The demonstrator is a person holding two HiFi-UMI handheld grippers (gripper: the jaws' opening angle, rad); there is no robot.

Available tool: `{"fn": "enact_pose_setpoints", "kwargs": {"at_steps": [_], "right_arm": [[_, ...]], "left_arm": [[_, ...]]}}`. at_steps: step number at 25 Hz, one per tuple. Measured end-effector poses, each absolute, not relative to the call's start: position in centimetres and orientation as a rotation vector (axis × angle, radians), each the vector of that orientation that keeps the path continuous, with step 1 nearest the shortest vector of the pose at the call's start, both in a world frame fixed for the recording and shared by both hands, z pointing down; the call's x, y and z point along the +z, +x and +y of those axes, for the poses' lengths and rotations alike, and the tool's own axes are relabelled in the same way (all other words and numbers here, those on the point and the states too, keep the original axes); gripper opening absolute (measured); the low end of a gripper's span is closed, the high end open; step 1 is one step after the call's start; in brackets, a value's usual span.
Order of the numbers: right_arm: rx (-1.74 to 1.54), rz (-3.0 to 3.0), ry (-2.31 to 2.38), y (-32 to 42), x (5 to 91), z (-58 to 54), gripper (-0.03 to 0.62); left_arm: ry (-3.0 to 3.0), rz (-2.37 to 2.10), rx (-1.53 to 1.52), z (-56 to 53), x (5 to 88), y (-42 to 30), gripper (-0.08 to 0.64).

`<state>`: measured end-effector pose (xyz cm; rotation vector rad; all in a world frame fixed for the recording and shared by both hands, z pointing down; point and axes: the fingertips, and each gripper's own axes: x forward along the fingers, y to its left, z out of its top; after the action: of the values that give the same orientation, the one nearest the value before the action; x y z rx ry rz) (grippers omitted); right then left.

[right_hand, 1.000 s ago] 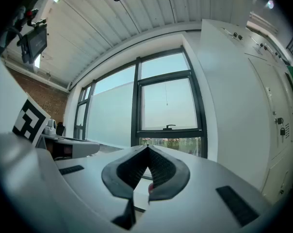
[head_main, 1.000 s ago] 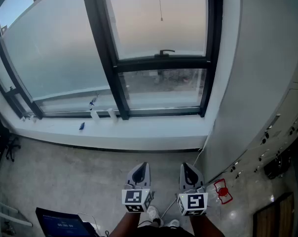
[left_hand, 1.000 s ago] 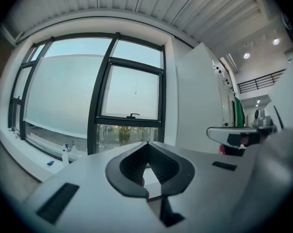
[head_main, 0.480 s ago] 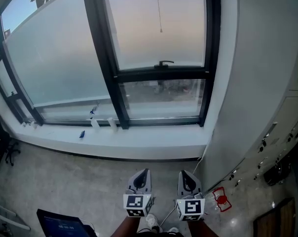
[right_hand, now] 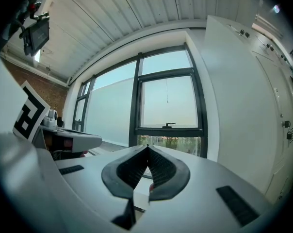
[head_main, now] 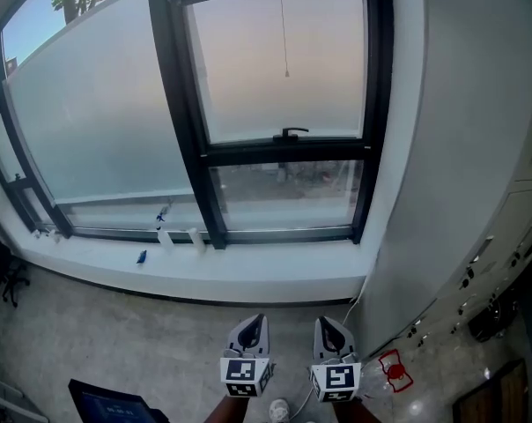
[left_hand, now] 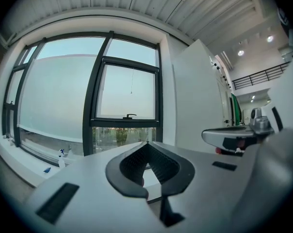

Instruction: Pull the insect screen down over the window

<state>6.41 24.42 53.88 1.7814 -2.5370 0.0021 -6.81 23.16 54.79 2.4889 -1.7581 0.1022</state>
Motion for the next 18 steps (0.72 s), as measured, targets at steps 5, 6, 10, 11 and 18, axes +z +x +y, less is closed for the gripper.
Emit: {"fn": "enact_pose_setpoints", "kwargs": {"at_steps": [5,6,10,11,18], "right_arm": [[-0.042,-2.504,1.831,6.1,53.2,21.5,0.003],[-0.035,-2.497,1.846,6.2,53.2,21.0,0.003],[-0.019,-2.484,1.866,5.5,53.5,19.0,0.003],[-0.017,-2.479,1.867,5.3,53.6,18.5,0.003],[0.009,-2.452,1.879,3.5,54.4,15.6,0.003]], "left_arm": [[2.486,-1.733,0.038,19.7,54.3,-7.9,0.0],[2.485,-1.733,0.044,19.0,54.4,-8.1,0.0],[2.481,-1.74,0.086,16.8,54.9,-9.4,0.0],[2.483,-1.743,0.095,16.3,55.0,-9.7,0.0],[2.475,-1.751,0.132,13.4,55.0,-11.8,0.0]]}}
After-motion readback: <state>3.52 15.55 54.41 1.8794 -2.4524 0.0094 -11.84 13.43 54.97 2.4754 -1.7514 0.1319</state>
